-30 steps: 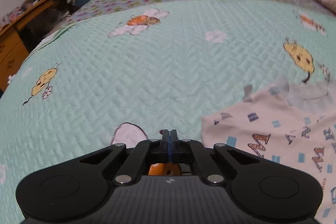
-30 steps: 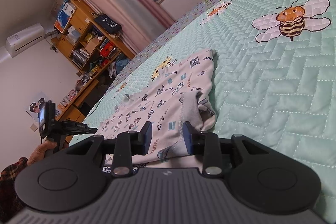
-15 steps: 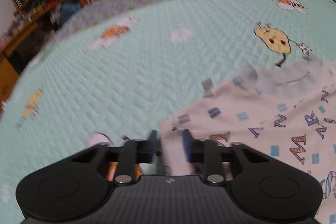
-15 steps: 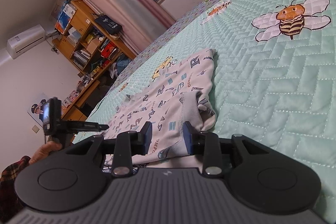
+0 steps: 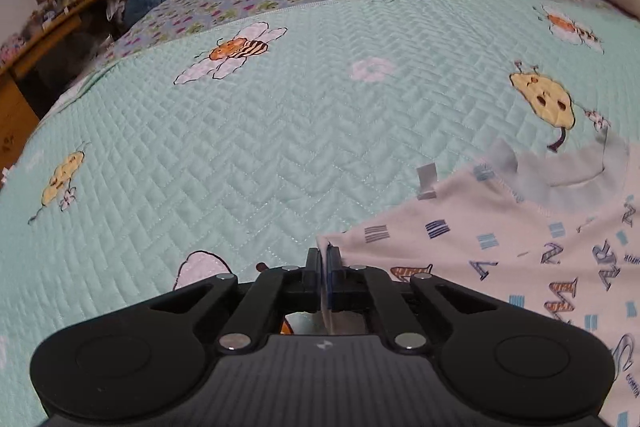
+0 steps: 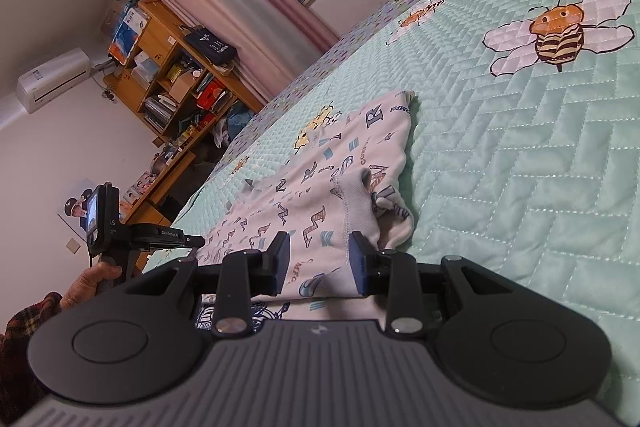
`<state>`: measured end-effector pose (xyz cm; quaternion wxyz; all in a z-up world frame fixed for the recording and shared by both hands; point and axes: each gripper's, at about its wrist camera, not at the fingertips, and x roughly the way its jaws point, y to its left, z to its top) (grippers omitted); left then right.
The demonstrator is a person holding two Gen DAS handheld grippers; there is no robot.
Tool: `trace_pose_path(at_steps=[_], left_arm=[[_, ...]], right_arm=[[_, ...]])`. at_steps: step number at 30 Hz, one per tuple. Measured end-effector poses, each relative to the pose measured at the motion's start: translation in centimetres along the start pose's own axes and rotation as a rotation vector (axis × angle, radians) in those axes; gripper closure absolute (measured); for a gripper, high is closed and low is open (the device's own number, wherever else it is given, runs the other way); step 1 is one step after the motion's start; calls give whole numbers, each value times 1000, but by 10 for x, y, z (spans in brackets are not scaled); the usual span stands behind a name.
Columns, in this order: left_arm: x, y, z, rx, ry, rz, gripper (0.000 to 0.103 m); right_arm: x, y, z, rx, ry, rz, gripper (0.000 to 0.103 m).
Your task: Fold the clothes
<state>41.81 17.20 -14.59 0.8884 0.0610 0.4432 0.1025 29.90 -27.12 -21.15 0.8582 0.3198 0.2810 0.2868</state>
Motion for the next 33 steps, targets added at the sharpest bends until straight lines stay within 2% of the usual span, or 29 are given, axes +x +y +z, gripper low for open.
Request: trace_pose_path(at_steps=[3, 5, 6, 8, 10, 13, 15, 16, 17, 18, 22, 26, 31, 33], left_arm=[[-12, 8, -2, -48, -24, -38, 90], [-25, 22, -5, -111, -49, -24, 73], [-31, 30, -7, -143, -61, -15, 70], [-41, 39, -16, -173, -57, -34, 67], [-45, 39, -26, -176, -21, -103, 67], [-42, 20, -41, -100, 25, -112, 62], [-38, 9, -47, -65, 42, -93, 64], [-36, 4, -48, -53, 47, -69, 71], [-34, 3, -48, -56, 58, -59, 96], [-32, 3, -47, -63, 70, -52, 103], [-35, -1, -46, -24, 57, -8, 103], [-25, 28, -50, -133, 82, 48, 103], [-40, 41, -54, -148, 55, -17, 103], [-49, 43, -54, -192, 38, -100, 101]], right_arm=[[0, -1, 1, 2, 0, 2, 68], [0, -2, 2, 5, 0, 5, 68], [0, -2, 2, 7, 0, 7, 68], [0, -2, 2, 8, -2, 11, 68], [-2, -2, 2, 6, -11, 16, 68], [-7, 1, 1, -15, -39, 32, 60], [-10, 4, 0, -29, -59, 42, 53], [-12, 4, 0, -34, -68, 48, 52], [-14, 5, 0, -37, -78, 55, 52], [-15, 4, 0, -38, -90, 62, 51], [-17, 0, 2, -16, -110, 72, 50], [-15, -1, 3, -13, -100, 61, 50], [-13, -3, 1, -3, -86, 59, 50], [-13, -3, 1, -2, -83, 58, 50]])
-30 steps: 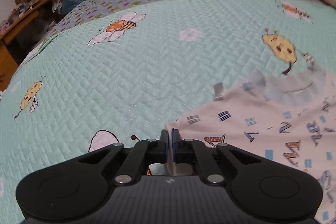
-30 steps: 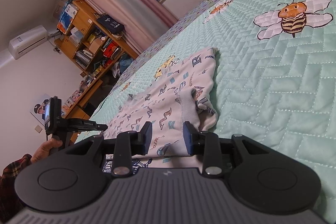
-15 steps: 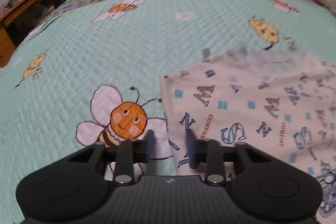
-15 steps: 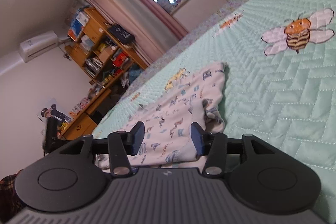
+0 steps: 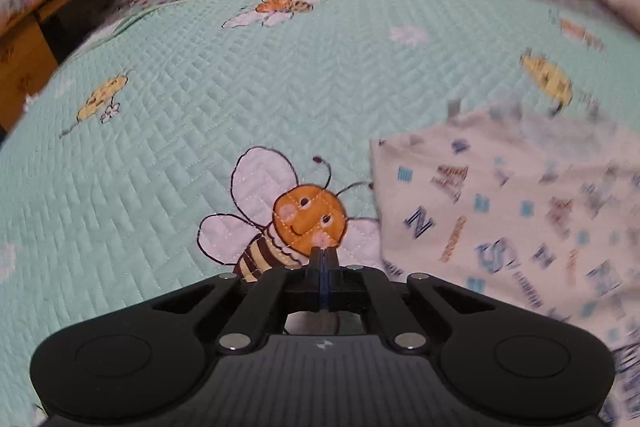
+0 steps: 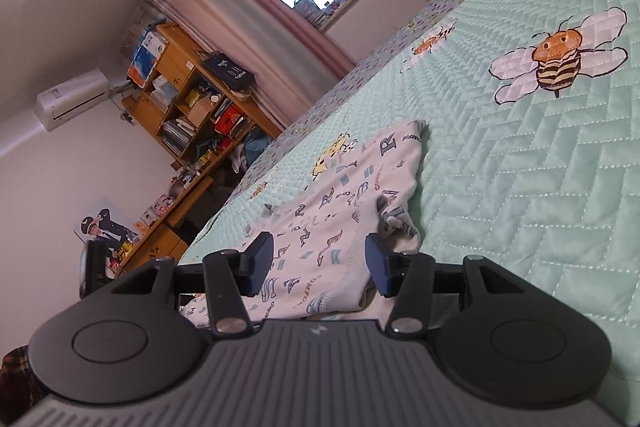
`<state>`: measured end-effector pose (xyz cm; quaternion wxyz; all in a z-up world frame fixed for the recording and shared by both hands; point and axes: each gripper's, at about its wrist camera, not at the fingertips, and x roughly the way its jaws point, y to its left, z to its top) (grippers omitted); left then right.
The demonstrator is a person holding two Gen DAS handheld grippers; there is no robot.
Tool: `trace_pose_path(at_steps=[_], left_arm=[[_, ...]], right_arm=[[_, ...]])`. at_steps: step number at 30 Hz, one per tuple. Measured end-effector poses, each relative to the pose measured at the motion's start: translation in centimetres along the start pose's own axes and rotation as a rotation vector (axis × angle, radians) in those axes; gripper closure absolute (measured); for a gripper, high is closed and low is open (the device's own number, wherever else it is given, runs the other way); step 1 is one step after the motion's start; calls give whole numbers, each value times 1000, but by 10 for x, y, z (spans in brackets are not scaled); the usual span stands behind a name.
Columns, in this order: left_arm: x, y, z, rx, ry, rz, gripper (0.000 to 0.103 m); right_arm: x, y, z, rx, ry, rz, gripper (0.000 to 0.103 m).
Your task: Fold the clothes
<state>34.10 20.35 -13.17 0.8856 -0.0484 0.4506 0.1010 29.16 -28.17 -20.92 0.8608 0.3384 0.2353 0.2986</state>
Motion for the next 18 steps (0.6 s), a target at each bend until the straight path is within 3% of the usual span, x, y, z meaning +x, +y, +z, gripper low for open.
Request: trace_pose_path(at_steps=[2, 5, 7, 9, 11, 16, 18], left_arm=[[-9, -10, -3, 8, -9, -55, 85], [-15, -35, -10, 88, -13, -26, 65], [-11, -45, -16, 118, 10, 1, 59], [-5, -49, -22, 124, 31, 23, 65], [-5, -44, -23, 80, 43, 6, 94], [-3, -31, -18, 79, 47, 43, 100], [-5, -24, -18, 75, 30, 114, 103]], right_arm=[[0, 0, 0, 0, 2, 0, 50], [2, 0, 0, 2, 8, -2, 50], [2, -1, 0, 3, 12, -6, 50], [3, -1, 0, 4, 17, -10, 50], [3, -1, 0, 5, 18, -10, 50], [3, -1, -1, 2, 22, -14, 50], [3, -1, -1, 3, 22, -13, 50]])
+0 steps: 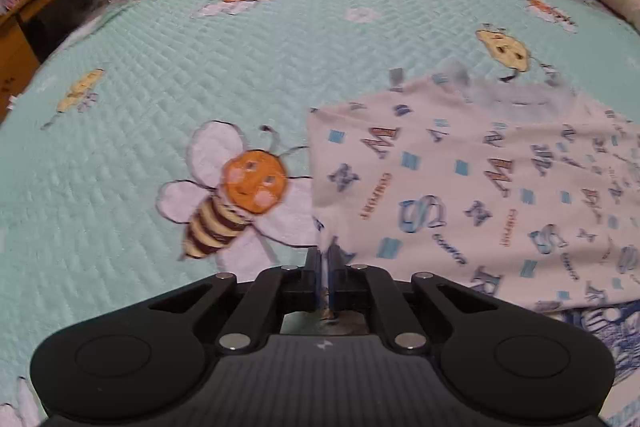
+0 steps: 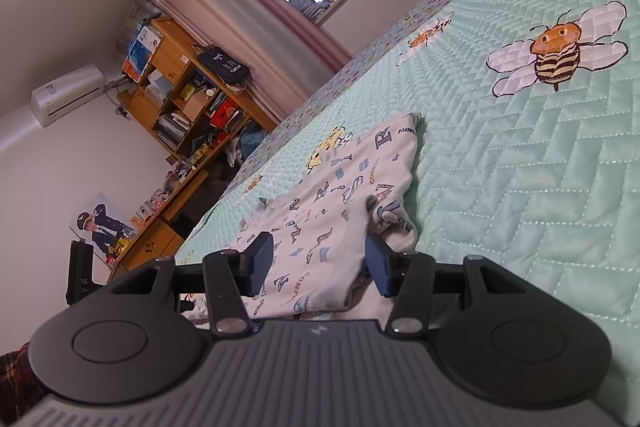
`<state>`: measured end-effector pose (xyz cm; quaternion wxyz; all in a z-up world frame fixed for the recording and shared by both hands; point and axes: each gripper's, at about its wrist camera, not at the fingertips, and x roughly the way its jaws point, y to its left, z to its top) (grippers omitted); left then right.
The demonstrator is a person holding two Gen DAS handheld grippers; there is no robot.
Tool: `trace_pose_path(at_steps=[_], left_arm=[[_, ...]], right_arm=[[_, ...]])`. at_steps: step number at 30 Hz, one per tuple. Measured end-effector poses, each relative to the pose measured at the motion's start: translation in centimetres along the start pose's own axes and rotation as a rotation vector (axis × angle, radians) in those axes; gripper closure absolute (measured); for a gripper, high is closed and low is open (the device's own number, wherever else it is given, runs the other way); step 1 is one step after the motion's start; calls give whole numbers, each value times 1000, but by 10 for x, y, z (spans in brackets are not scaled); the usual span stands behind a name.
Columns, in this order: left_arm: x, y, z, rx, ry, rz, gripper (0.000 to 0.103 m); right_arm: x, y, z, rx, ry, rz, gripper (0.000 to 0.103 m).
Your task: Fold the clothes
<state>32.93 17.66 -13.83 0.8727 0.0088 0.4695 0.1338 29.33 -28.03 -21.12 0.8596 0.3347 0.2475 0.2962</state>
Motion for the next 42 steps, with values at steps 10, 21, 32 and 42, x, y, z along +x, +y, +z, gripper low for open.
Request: trace_pose_path(at_steps=[10, 21, 32, 42], left_arm=[[-28, -5, -13, 8, -53, -178, 74], [-18, 38, -30, -68, 19, 23, 103], [-24, -39, -50, 106, 15, -156, 85], [-63, -67, -2, 112, -89, -358, 75]], right_arm=[[-1, 0, -1, 2, 7, 1, 50], [-2, 1, -2, 7, 13, 5, 50], [-4, 6, -4, 4, 16, 3, 50], [-3, 6, -3, 3, 27, 0, 50]])
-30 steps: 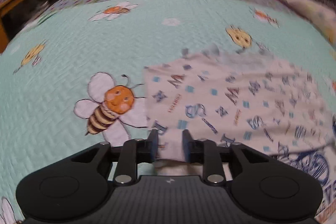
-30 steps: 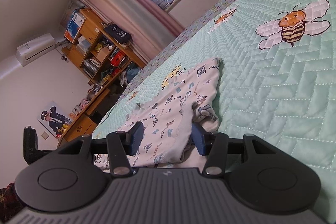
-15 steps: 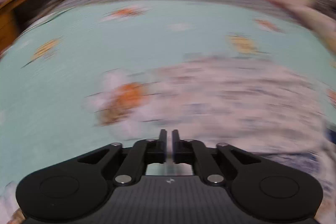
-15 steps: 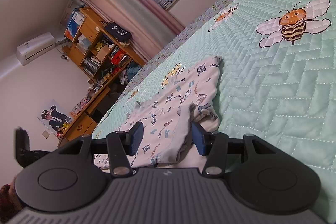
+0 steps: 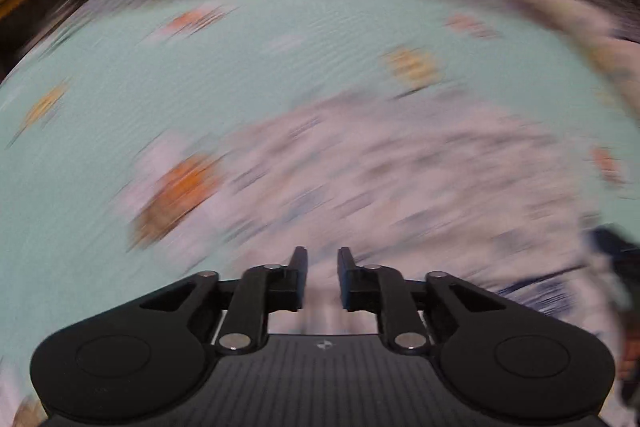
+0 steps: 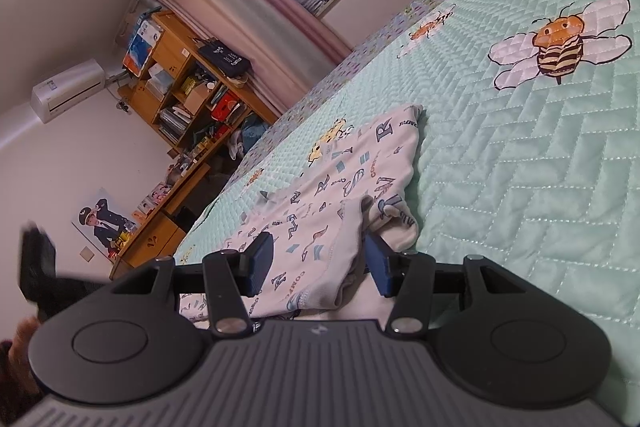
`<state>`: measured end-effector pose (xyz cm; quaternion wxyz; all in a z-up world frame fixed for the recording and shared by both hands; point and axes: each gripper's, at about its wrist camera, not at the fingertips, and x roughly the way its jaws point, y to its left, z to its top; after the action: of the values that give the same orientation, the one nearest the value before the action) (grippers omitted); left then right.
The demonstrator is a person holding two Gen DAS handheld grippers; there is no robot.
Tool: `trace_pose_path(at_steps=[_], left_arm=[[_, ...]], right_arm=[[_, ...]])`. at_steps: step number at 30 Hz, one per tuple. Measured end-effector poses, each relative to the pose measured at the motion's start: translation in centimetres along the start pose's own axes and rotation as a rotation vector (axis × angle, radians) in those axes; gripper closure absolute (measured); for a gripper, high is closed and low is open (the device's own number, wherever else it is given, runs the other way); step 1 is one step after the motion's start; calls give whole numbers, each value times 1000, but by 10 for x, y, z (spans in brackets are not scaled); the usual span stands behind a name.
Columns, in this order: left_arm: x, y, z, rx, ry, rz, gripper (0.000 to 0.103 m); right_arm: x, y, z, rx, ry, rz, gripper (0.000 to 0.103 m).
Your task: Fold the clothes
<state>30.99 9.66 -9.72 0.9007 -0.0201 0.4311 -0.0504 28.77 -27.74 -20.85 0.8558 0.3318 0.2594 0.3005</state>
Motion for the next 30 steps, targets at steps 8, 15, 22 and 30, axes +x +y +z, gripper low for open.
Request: trace_pose_path(at_steps=[8, 15, 22, 30], left_arm=[[57, 63, 9, -76, 78, 218, 100], [13, 78, 18, -175, -5, 34, 72], [36, 24, -20, 69, 127, 34, 45], [-13, 59, -33, -59, 50, -32, 43]], right_arm=[[0, -2, 1, 9, 6, 16, 50], [2, -2, 1, 7, 13, 18, 50], [2, -3, 2, 12, 11, 21, 50], [4, 0, 3, -14, 21, -9, 50]])
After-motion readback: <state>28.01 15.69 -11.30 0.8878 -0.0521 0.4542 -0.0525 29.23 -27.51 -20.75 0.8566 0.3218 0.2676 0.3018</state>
